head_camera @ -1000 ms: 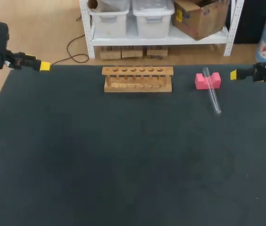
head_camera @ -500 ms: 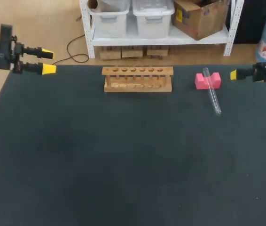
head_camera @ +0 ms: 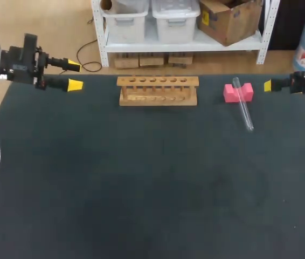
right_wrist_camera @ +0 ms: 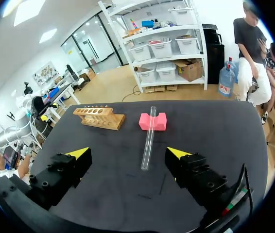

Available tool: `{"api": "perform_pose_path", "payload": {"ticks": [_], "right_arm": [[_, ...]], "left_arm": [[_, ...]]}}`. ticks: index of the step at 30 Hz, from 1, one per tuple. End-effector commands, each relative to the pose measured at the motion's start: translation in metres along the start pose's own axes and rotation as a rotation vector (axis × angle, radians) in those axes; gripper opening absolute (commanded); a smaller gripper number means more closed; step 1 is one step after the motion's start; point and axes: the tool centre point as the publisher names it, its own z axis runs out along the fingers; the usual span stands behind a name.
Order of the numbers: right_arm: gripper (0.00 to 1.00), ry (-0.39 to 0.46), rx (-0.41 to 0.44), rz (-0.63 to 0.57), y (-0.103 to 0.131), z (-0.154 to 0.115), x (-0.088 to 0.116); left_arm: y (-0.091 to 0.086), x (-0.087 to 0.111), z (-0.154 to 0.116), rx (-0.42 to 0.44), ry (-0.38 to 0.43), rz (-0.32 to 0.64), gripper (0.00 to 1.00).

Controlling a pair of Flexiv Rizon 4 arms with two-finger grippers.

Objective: Grasp the test tube, adjust it, and insert it.

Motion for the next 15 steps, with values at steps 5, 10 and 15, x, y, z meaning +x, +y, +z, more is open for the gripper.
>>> {"api": "perform_pose_path", "payload": {"ticks": [5, 10, 15], "right_arm": [[1.0, 0.0, 0.012, 0.0, 0.002, -0.001, 0.0], [1.0, 0.0, 0.012, 0.0, 0.002, -0.001, 0.0], [1.0, 0.0, 0.012, 0.0, 0.002, -0.001, 0.0]], "left_arm": [[0.009, 0.001, 0.016, 0.018, 0.006, 0.002, 1.0], [0.012, 0.0, 0.023, 0.014, 0.003, 0.009, 1.0], [0.013, -0.001, 0.025, 0.003, -0.012, 0.02, 1.0]]}}
